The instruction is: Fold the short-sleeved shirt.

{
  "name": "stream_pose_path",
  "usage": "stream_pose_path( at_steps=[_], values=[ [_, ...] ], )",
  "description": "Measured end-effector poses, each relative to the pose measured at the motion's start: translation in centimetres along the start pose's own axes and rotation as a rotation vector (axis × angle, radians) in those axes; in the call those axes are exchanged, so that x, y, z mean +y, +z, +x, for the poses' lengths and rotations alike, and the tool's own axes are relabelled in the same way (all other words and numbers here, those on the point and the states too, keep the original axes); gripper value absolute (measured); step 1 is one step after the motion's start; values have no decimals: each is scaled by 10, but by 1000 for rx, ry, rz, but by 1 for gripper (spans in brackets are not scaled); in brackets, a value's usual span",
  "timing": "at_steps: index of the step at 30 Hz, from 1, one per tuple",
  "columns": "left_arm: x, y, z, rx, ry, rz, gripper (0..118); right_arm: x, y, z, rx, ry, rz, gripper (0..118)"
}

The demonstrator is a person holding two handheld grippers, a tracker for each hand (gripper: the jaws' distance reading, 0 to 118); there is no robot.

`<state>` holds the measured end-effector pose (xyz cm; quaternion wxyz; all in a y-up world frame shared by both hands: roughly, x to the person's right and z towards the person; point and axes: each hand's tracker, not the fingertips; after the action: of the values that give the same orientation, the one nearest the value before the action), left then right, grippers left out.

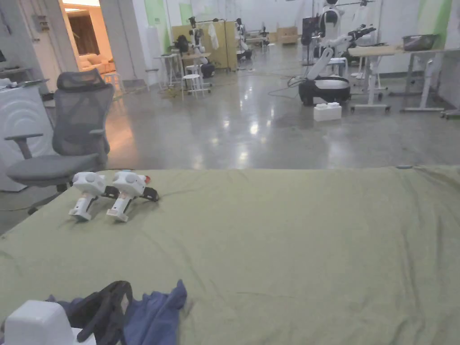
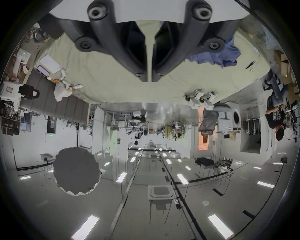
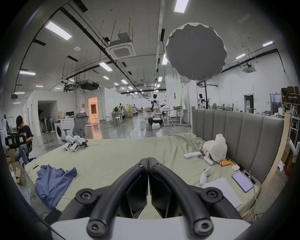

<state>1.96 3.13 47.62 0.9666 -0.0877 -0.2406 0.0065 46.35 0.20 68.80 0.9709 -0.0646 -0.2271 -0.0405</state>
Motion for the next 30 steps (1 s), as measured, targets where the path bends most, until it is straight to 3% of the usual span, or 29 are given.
stream_pose_path(
  at_steps=[1,5,9,12,14,20,23,26,28,30],
  values=[
    [-4,-1,-10,30,-5,-29,16,-5,-1,-1,8,-4,-21,0],
    [-23,-21,-52,162,2,-166,76,-25,-10,-3,20,-27,-111,0],
    [-57,-58,-98,181,123,-279,92,-39,-24,-2,35,-74,-188,0],
    [-92,-99,-127,189,202,-363,95,-46,-34,-3,30,-65,-229,0],
    [-119,-136,-140,216,185,-461,97,-51,-43,-4,25,-40,-266,0],
    [-183,-222,-161,230,202,-659,97,-69,-67,-4,-2,4,-380,0],
    [-210,-245,-162,275,175,-756,90,-80,-78,-5,-33,75,-432,0],
    [-214,-240,-162,294,169,-693,88,-87,-86,-5,-32,79,-455,0],
    [-210,-238,-161,267,149,-686,72,-92,-89,-3,-19,39,-473,0],
    [-207,-241,-166,252,156,-689,29,-96,-95,0,-6,-15,-499,0]
  ],
)
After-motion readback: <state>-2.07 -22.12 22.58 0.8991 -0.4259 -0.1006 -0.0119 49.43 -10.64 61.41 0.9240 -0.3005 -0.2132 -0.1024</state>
